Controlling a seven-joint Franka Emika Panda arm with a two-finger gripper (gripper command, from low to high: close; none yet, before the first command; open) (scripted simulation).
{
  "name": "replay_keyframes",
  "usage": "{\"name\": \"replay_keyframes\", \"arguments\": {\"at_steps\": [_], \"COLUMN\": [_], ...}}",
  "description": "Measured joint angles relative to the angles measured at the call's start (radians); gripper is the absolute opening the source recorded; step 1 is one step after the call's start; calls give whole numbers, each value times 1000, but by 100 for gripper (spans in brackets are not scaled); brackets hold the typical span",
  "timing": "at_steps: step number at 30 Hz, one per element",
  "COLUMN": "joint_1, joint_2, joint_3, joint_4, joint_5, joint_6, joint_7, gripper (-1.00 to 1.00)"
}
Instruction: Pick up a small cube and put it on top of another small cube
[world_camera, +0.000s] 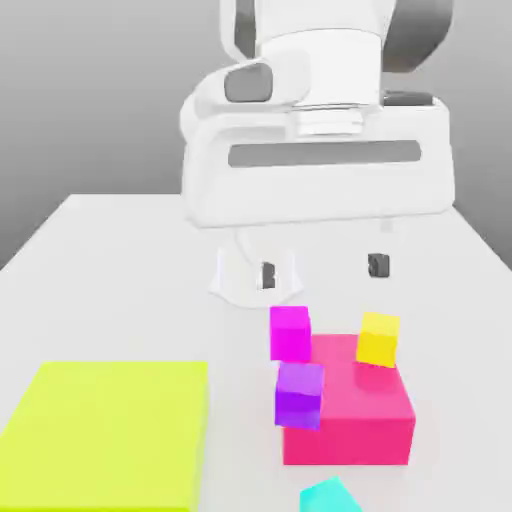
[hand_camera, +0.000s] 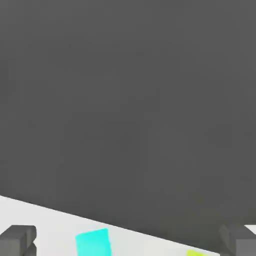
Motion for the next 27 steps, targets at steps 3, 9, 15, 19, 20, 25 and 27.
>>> {"name": "replay_keyframes", "arguments": {"at_steps": [3, 9, 15, 19, 20, 25, 27], "joint_1": [12, 23, 31, 31, 31, 28, 18], "joint_2": [109, 326, 538, 538, 538, 457, 391], "joint_3": [5, 17, 14, 14, 14, 18, 8], "joint_4": [-3, -8, 22, 22, 22, 5, 10], "joint_5": [-4, -28, -45, -45, -46, -43, -47], "joint_6": [35, 105, 244, 243, 243, 179, 135], "joint_7": [-27, -70, -74, -74, -74, -76, -82], "gripper": [0, 0, -100, -100, -100, -100, -100]}}
